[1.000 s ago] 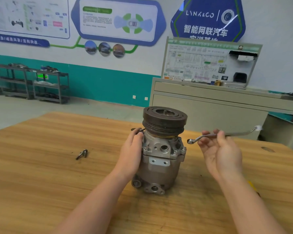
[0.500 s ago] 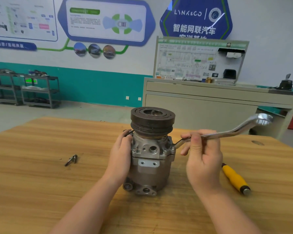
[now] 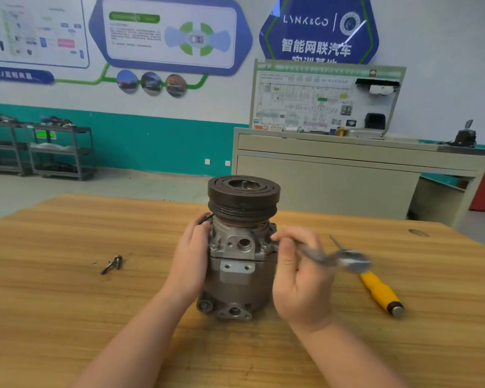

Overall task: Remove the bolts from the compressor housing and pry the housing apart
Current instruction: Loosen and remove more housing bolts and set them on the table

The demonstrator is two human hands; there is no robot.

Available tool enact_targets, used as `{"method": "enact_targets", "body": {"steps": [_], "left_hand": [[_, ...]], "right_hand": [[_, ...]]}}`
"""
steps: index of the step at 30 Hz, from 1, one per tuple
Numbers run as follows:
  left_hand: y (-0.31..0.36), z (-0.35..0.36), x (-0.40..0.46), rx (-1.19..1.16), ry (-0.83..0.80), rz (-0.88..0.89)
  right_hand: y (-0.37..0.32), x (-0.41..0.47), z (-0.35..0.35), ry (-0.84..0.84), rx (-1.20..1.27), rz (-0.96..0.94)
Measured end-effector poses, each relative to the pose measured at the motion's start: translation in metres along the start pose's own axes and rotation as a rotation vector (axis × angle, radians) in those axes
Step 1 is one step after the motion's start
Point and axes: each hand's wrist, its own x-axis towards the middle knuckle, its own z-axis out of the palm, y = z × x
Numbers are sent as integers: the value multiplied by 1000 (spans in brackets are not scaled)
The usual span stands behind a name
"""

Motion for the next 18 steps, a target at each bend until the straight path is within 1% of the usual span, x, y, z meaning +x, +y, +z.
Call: {"method": "enact_targets", "body": {"steps": [3,5,6,8,11,12,13,15,16,18], "left_hand": [[-1,0,-2,-35,3,-9],[-1,0,0,-40,-5,-26],[1,0,-1,-42,-3,-38],[1,1,-2,-39,5,-45],[1,1,-2,-62,7,-60],[2,1,-2,-64,12,-62],[3,0,-3,-56,8,-52],[6,0,-4,-28,-1,-27],[7,0,-5,-17,0,-15],[7,0,-6,-10,-6,-5]], "right_hand": [[-8,8,5,234,271,304],[-7,13,5,395,380,517],[-3,15,4,439,420,628],[9,23,0,450,533,869],[32,39,-6,354,837,1260],[37,44,-8,320,933,1344],[41,47,-10,306,1008,1377],[44,48,-15,314,1034,1311],[43,47,-17,322,994,1236],[38,44,-21,310,833,1058]]}}
